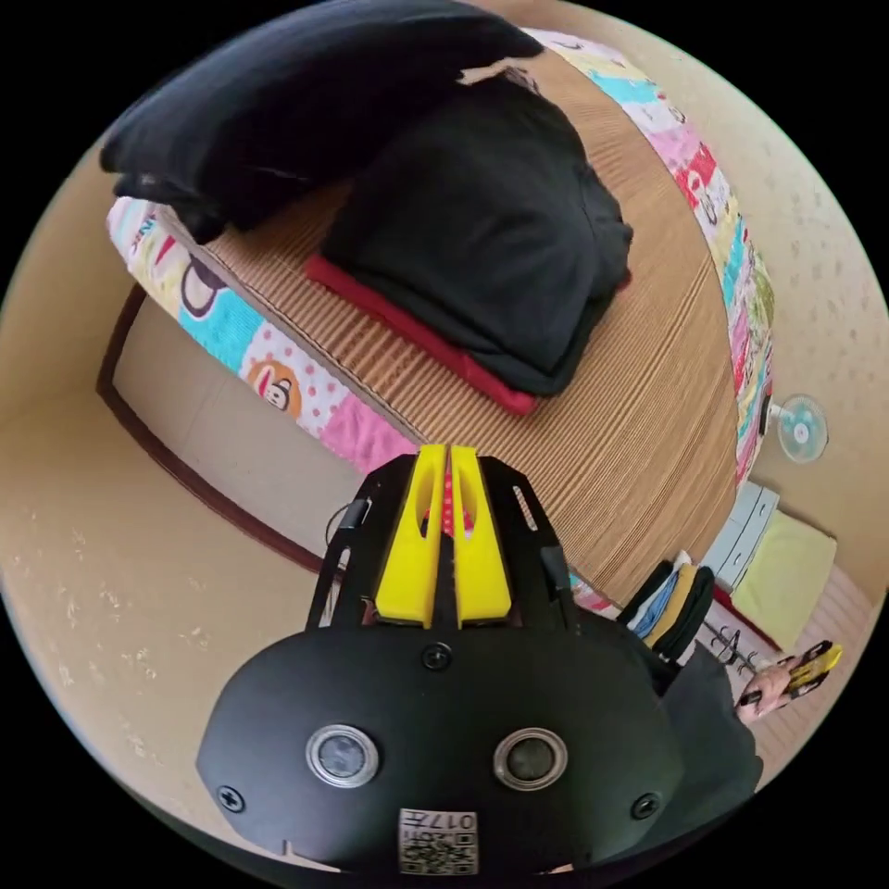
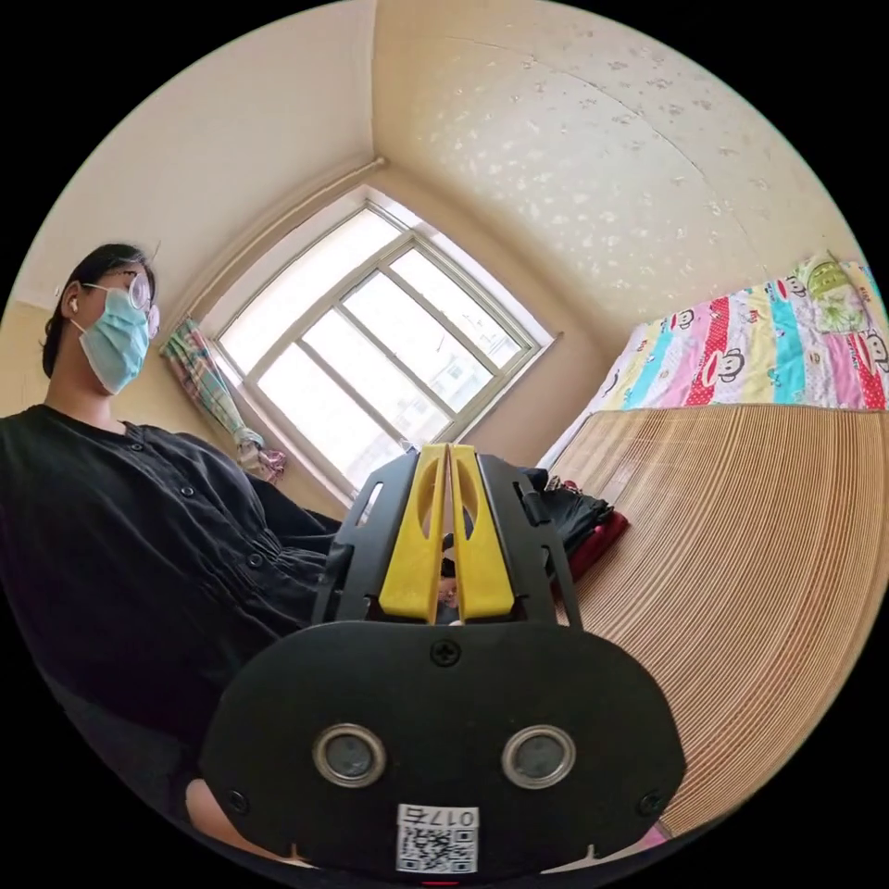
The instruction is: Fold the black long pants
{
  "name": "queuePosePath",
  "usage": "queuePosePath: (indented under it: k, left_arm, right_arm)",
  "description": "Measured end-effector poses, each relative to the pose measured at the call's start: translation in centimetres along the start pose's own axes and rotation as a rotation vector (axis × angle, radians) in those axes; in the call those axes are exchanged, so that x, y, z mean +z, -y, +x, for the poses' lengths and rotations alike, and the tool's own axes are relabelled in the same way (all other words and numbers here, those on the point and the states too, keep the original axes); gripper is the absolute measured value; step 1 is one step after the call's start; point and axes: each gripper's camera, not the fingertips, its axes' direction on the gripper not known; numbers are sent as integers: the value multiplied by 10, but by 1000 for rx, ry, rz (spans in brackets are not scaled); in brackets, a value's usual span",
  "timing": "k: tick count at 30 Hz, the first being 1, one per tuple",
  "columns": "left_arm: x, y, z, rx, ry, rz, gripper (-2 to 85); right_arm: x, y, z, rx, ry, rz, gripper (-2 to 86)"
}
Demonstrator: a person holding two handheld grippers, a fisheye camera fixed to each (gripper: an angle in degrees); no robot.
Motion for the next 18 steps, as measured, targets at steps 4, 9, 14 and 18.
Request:
queuePosePath:
  k: [4,9,14,18]
  left_arm:
    - [-106,23,-41,-7,-23,346,-1]
    - [-198,85,-83,33,32,483,53]
    - [-203,143,-119,133,126,350,84]
    - [-173,150,-133,230,102,257,127]
  right_arm:
    - [-47,-10,2,67,-278,-17,4]
    - [-113,-37,-8,164,-331,182,4]
    - [-128,-69,-13,262,-288,413,3]
    - [-117,-63,-18,268,-320,382,2]
